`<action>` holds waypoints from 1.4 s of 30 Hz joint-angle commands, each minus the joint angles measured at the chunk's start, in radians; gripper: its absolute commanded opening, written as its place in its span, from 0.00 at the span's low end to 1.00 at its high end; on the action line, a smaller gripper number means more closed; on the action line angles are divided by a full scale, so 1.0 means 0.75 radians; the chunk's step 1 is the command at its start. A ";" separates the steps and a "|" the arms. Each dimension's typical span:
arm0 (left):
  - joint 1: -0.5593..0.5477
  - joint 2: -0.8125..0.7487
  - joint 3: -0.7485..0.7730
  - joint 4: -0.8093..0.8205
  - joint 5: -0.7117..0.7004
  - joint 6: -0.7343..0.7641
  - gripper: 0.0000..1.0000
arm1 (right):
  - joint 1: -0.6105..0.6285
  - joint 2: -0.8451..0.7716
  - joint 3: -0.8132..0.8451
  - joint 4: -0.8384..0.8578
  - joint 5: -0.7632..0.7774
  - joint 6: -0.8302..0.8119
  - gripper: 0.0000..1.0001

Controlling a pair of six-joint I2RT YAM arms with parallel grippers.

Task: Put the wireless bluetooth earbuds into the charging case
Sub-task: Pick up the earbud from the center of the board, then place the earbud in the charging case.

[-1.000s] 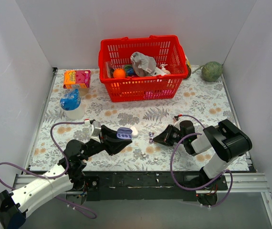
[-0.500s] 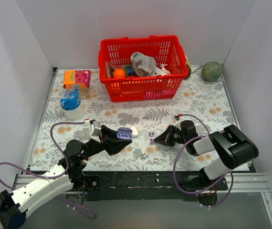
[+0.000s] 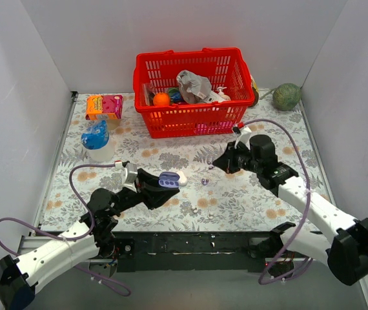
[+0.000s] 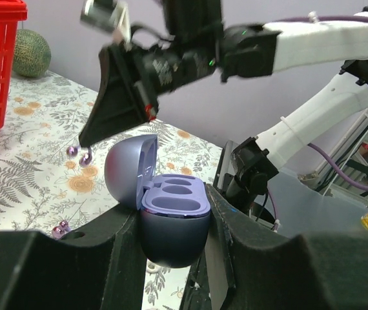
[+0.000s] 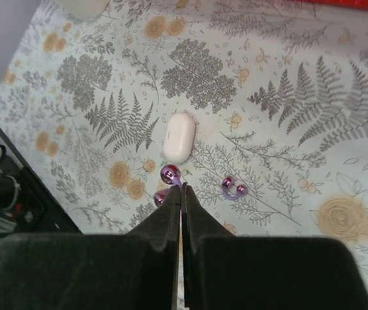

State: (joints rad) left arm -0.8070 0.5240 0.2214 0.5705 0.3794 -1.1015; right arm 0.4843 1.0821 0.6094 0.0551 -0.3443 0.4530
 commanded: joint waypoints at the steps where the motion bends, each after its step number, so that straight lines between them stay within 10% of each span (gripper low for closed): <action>1: 0.002 0.025 0.009 0.072 -0.015 -0.028 0.00 | 0.196 -0.099 0.336 -0.484 0.205 -0.405 0.01; 13: 0.053 0.250 0.147 0.035 0.437 -0.094 0.00 | 0.465 -0.193 0.942 -1.139 0.455 -0.745 0.01; 28: 0.094 0.668 0.308 0.436 0.791 -0.276 0.00 | 0.751 -0.242 0.940 -1.072 0.449 -0.794 0.01; 42: 0.096 0.676 0.353 0.303 0.805 -0.037 0.00 | 1.087 -0.093 0.987 -0.957 0.649 -0.733 0.01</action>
State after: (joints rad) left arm -0.7406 1.0454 0.4553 0.8074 0.9680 -1.1763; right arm 1.2663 1.0142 1.3022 -0.7460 0.0978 -0.1196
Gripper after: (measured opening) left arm 0.323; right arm 0.022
